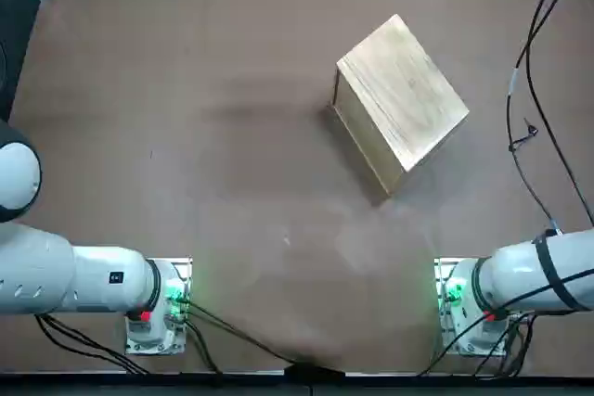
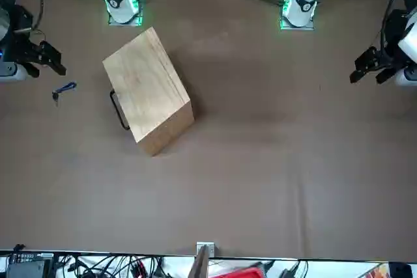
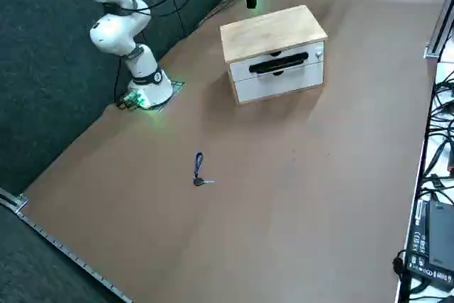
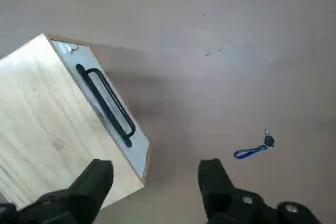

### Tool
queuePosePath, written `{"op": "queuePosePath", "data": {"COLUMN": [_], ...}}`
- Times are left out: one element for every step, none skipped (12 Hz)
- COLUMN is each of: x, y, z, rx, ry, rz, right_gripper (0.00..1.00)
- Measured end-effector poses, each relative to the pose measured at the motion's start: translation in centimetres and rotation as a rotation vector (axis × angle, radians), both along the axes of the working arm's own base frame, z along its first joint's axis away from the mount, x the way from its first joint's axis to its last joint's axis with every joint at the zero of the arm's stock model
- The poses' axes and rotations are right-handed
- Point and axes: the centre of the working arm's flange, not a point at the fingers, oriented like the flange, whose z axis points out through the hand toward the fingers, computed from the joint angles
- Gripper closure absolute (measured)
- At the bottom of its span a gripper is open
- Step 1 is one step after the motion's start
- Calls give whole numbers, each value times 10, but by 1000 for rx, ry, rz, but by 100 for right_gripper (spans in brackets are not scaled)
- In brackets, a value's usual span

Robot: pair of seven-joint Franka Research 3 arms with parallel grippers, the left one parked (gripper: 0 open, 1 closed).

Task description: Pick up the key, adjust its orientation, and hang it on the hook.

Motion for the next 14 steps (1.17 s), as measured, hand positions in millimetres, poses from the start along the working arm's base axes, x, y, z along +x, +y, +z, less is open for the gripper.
{"op": "queuePosePath", "data": {"x": [0,0,0,0,0,0,0,0,0,0,0,0,0,0], "y": [0,0,0,0,0,0,0,0,0,0,0,0,0,0], "z": [0,0,0,0,0,0,0,0,0,0,0,0,0,0], "rx": [0,0,0,0,0,0,0,0,0,0,0,0,0,0], "ry": [0,0,0,0,0,0,0,0,0,0,0,0,0,0], "rz": [0,0,0,0,0,0,0,0,0,0,0,0,0,-1], "right_gripper": [0,0,0,0,0,0,0,0,0,0,0,0,0,0]}}
